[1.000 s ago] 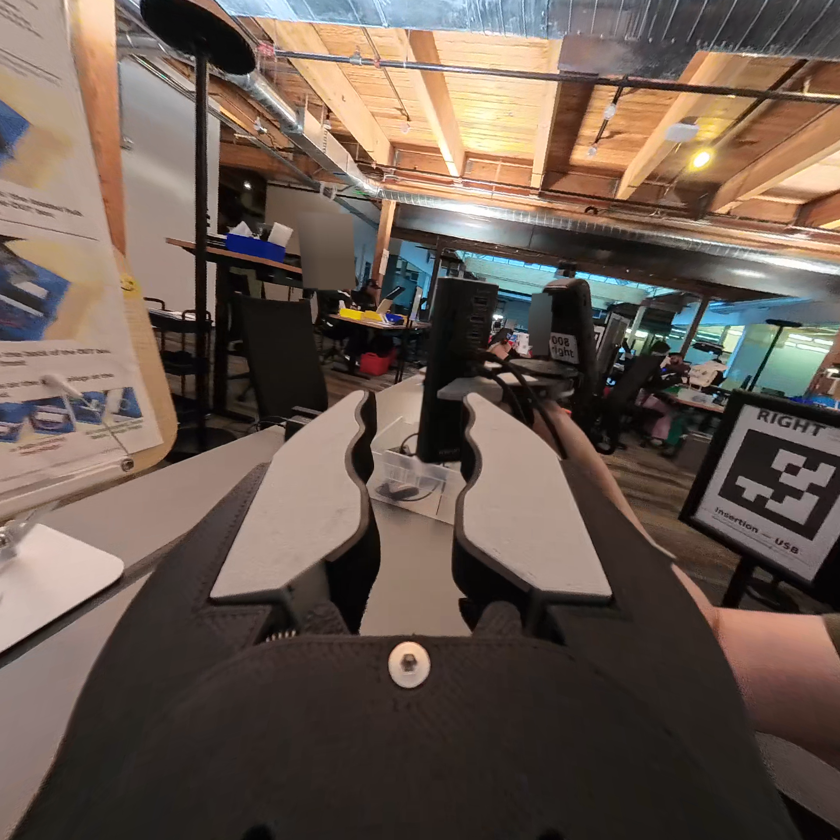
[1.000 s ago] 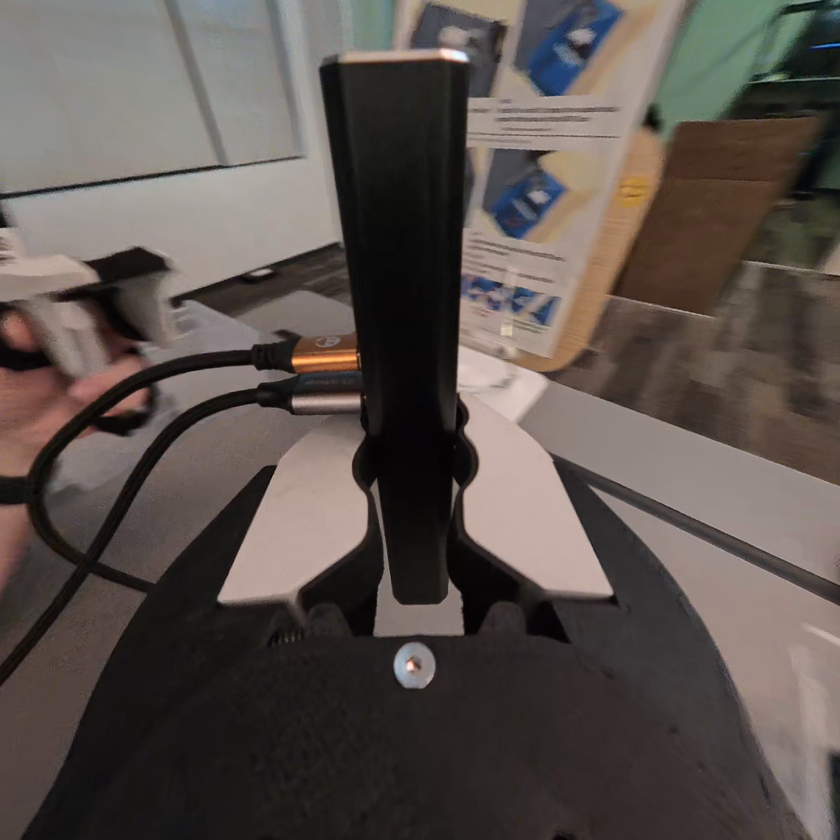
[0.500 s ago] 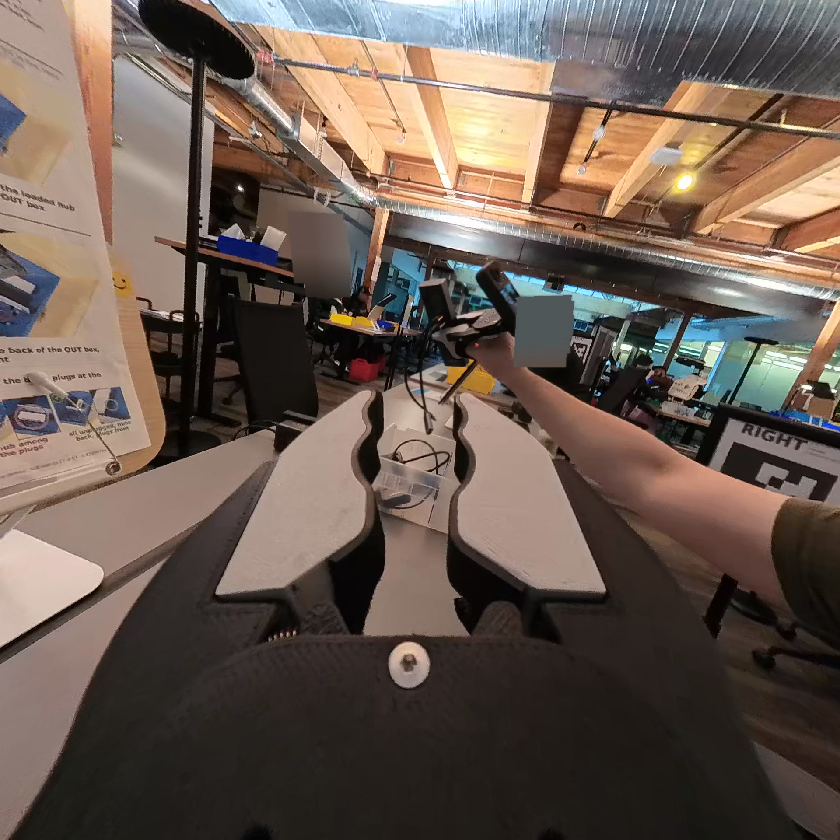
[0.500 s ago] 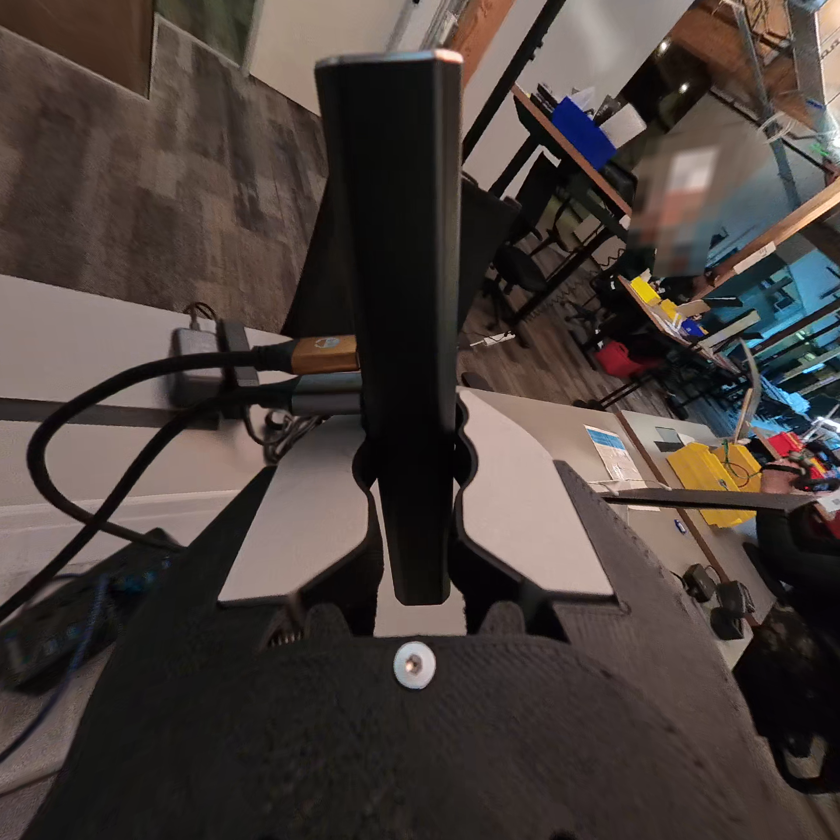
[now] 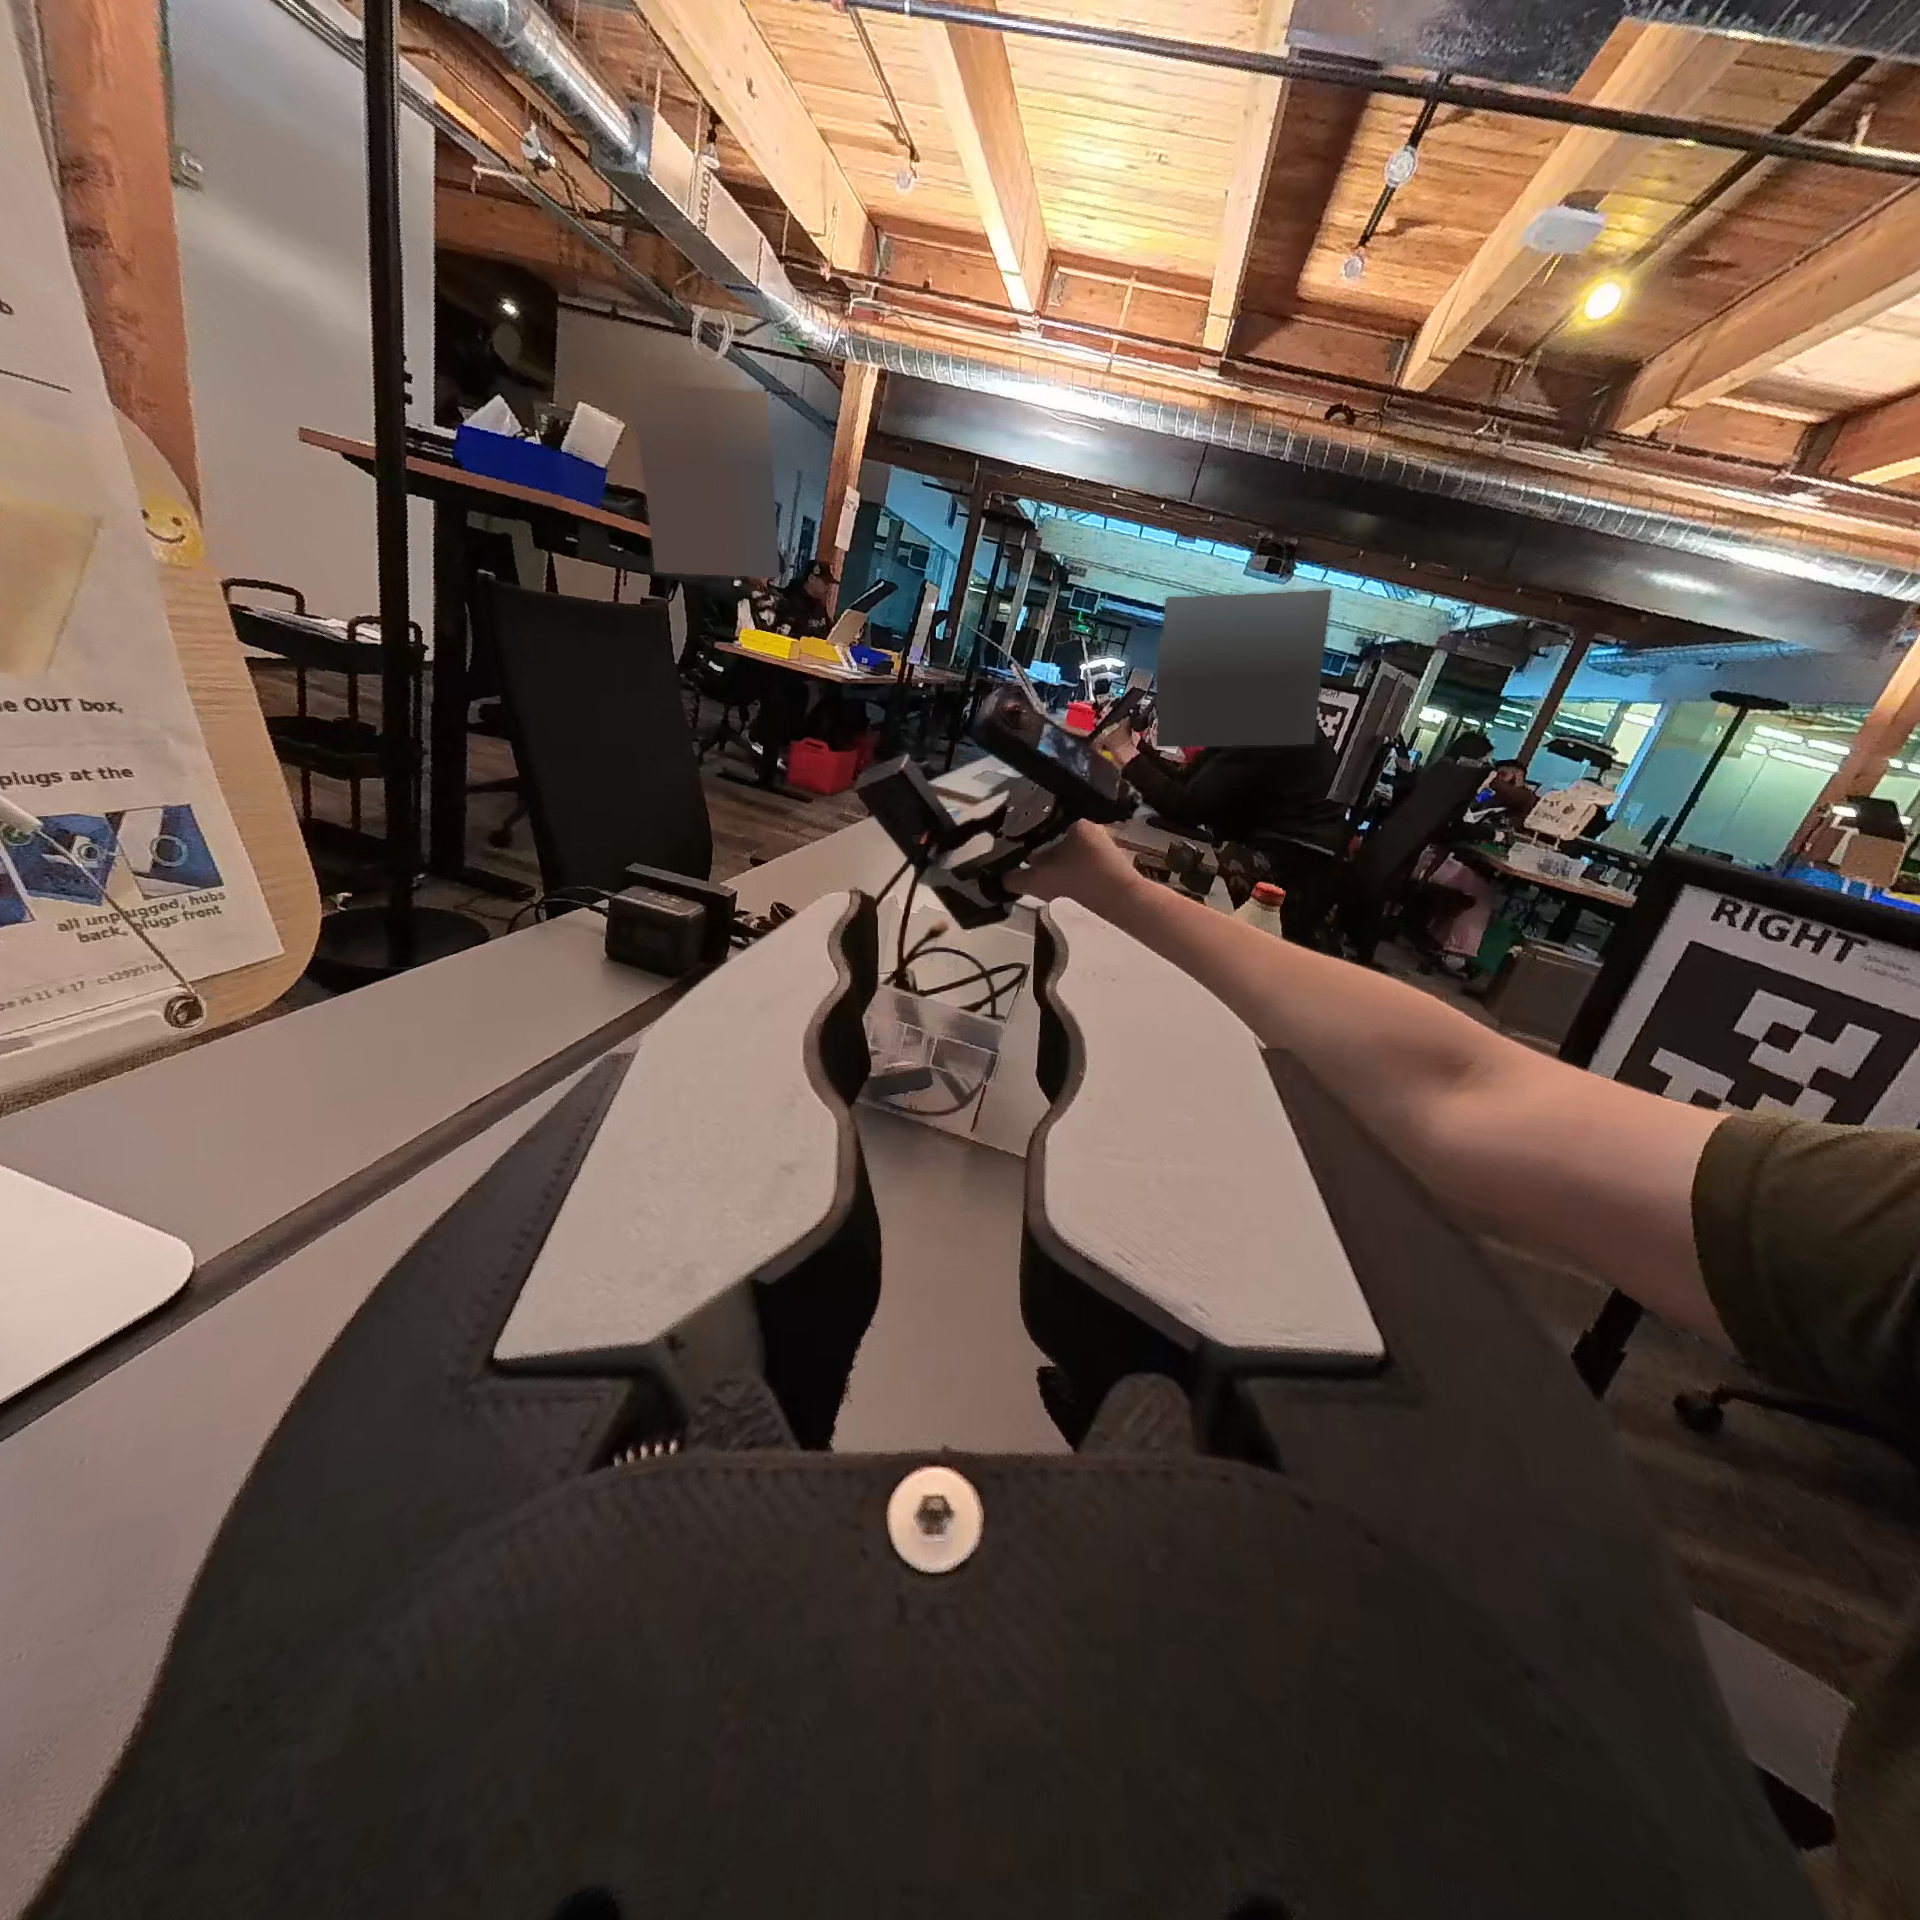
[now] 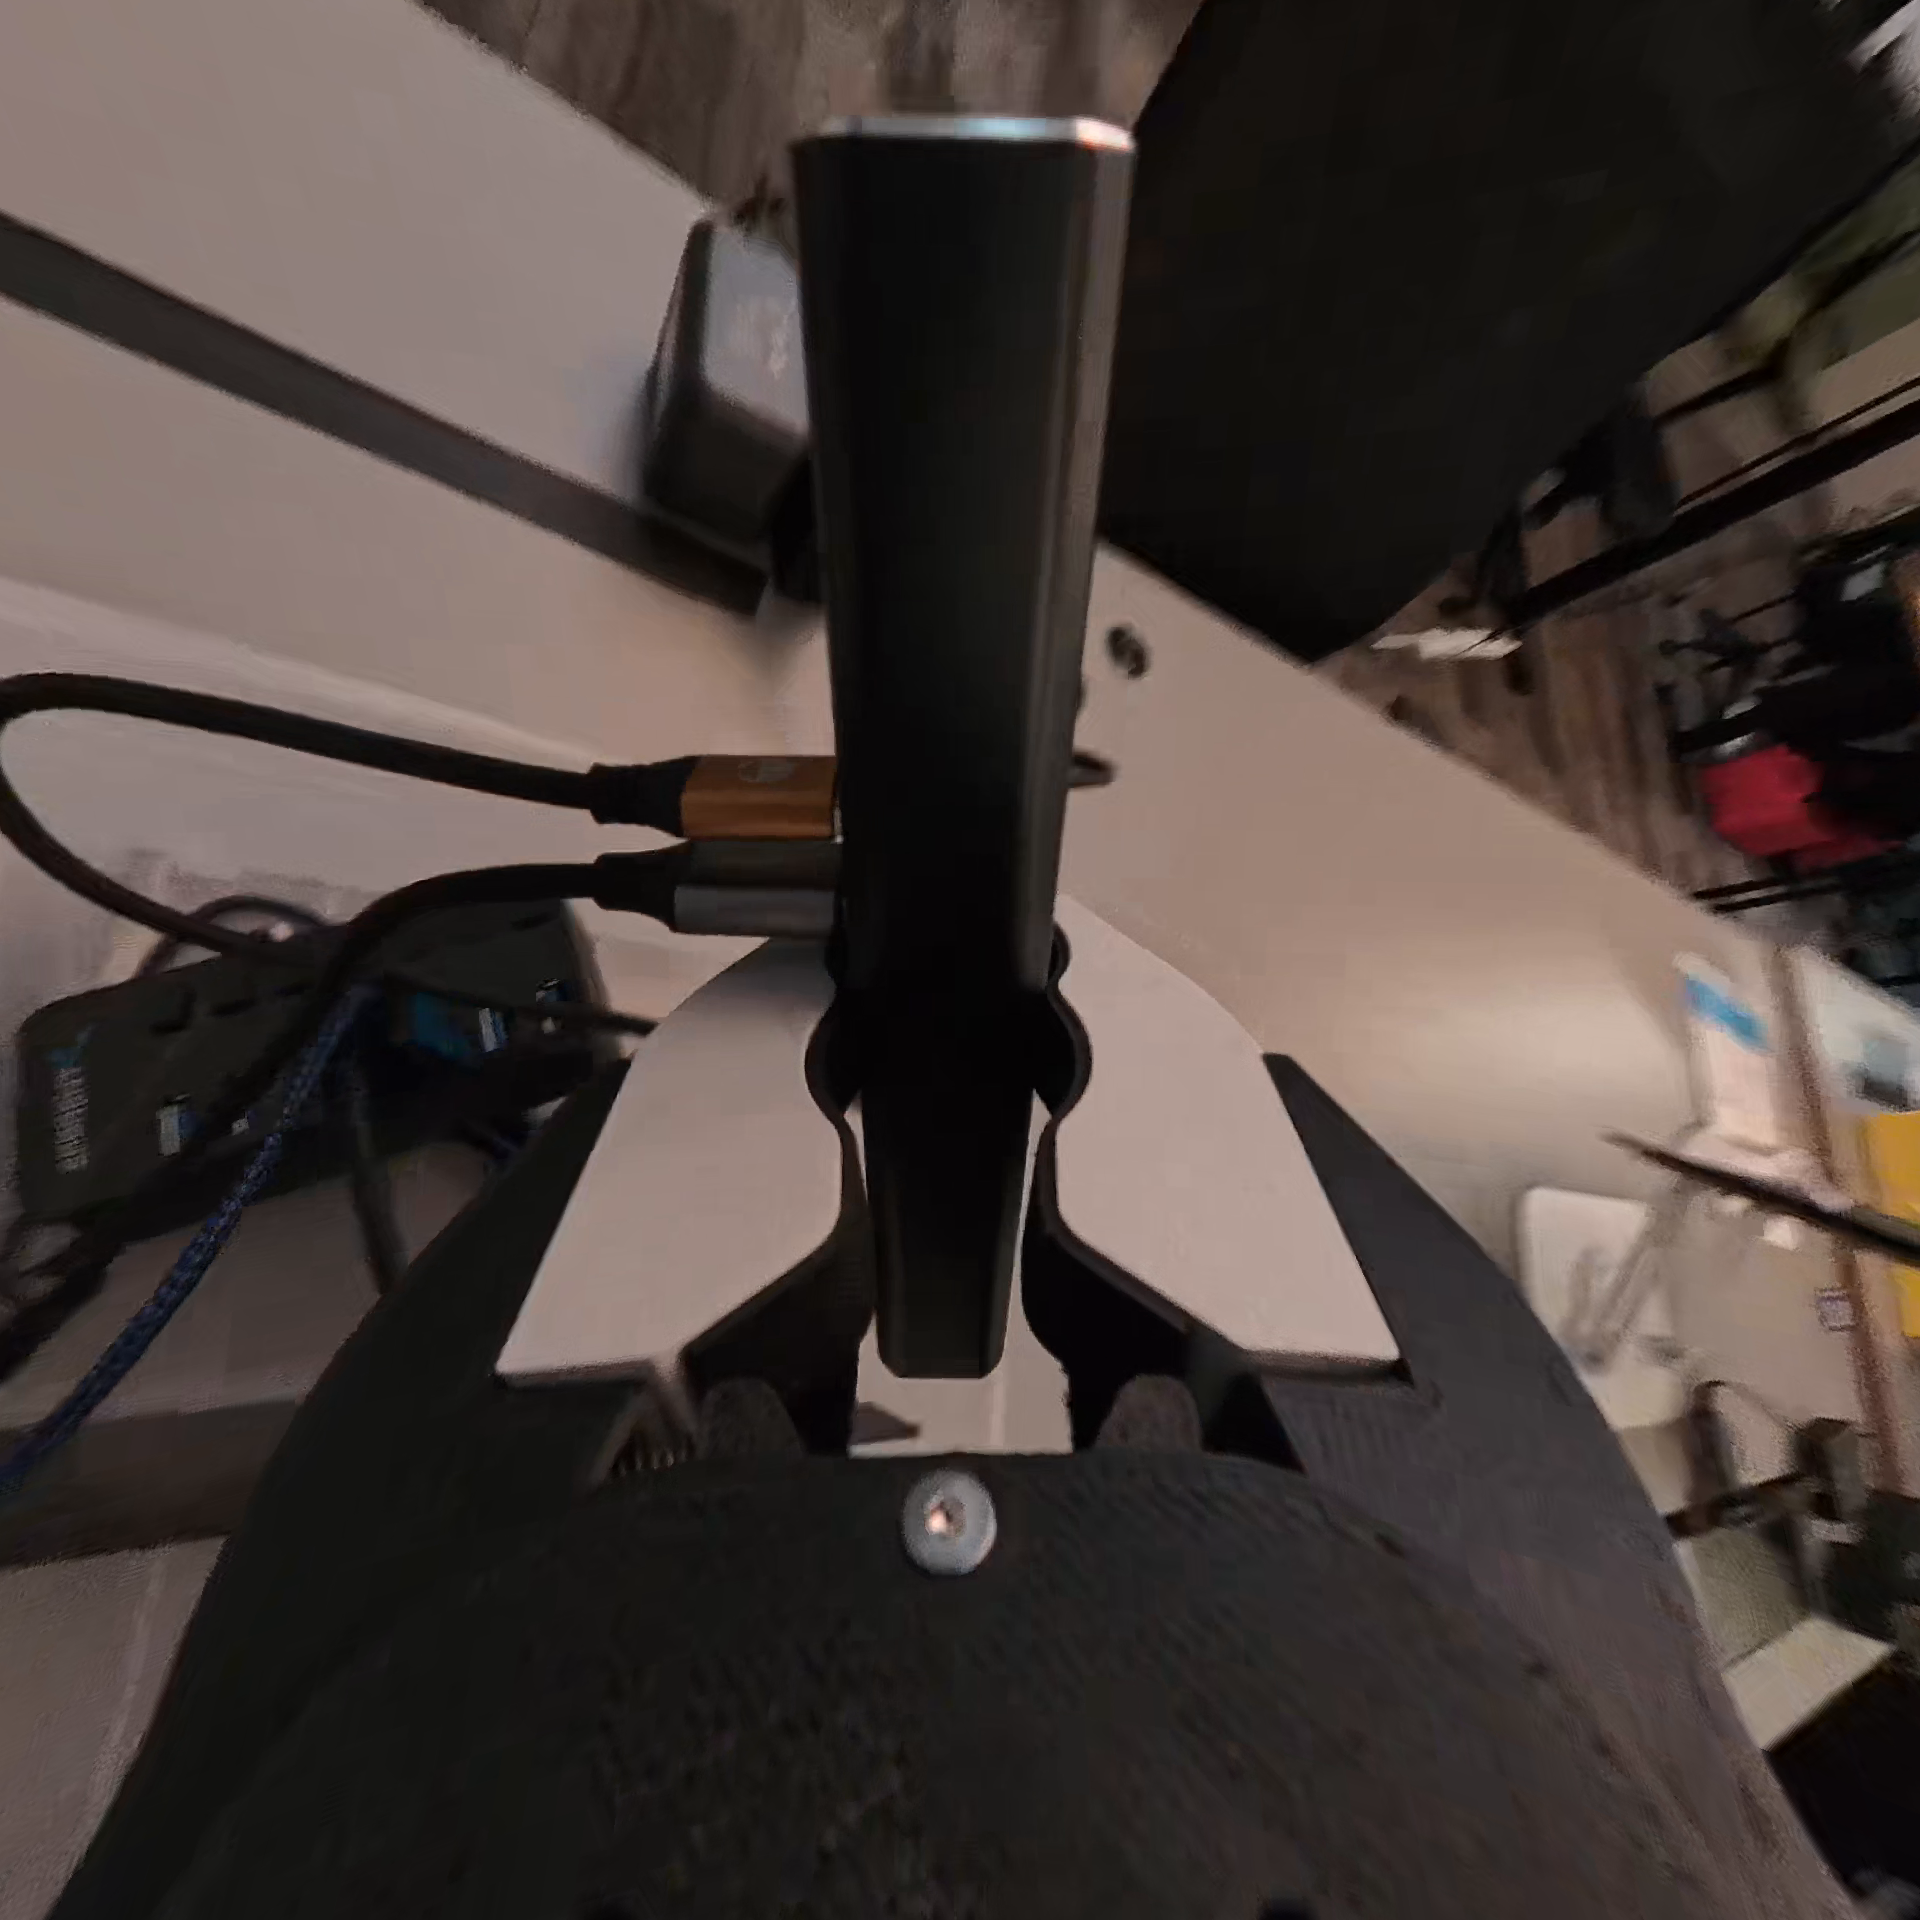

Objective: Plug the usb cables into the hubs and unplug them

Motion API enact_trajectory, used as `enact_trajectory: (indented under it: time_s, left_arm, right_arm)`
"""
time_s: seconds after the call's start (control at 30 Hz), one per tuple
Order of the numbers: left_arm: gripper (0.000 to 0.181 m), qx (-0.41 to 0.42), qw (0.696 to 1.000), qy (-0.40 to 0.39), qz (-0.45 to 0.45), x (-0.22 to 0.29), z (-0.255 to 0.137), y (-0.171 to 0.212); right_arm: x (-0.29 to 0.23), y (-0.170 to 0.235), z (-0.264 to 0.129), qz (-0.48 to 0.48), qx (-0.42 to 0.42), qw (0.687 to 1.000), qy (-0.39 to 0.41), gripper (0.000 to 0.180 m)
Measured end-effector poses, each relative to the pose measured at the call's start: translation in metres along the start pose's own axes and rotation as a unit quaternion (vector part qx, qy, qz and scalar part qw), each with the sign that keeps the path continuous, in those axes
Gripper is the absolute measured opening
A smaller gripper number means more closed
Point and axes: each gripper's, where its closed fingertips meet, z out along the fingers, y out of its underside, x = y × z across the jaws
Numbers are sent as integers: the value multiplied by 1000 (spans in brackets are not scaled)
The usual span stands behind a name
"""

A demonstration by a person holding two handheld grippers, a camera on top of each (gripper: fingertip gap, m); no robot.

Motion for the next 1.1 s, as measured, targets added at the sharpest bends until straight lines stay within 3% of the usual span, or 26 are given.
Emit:
enact_trajectory:
  time_s: [0.33,0.6,0.83,1.0,1.1]
  left_arm:
    - [26,0,1000,8,0,6,2,-1]
    - [26,0,1000,15,1,11,3,-2]
    - [26,4,1000,21,1,15,1,-7]
    - [26,2,1000,22,-6,14,-3,-9]
    - [26,-30,999,-12,9,4,-4,0]
  right_arm:
    - [-29,61,23,146,-152,971,-114,31]
    - [-38,69,28,172,-160,967,-102,32]
    - [-34,68,22,153,-118,977,-86,32]
    - [-6,49,-20,146,-3,988,-59,38]
    - [8,77,-44,164,-35,983,-73,50]
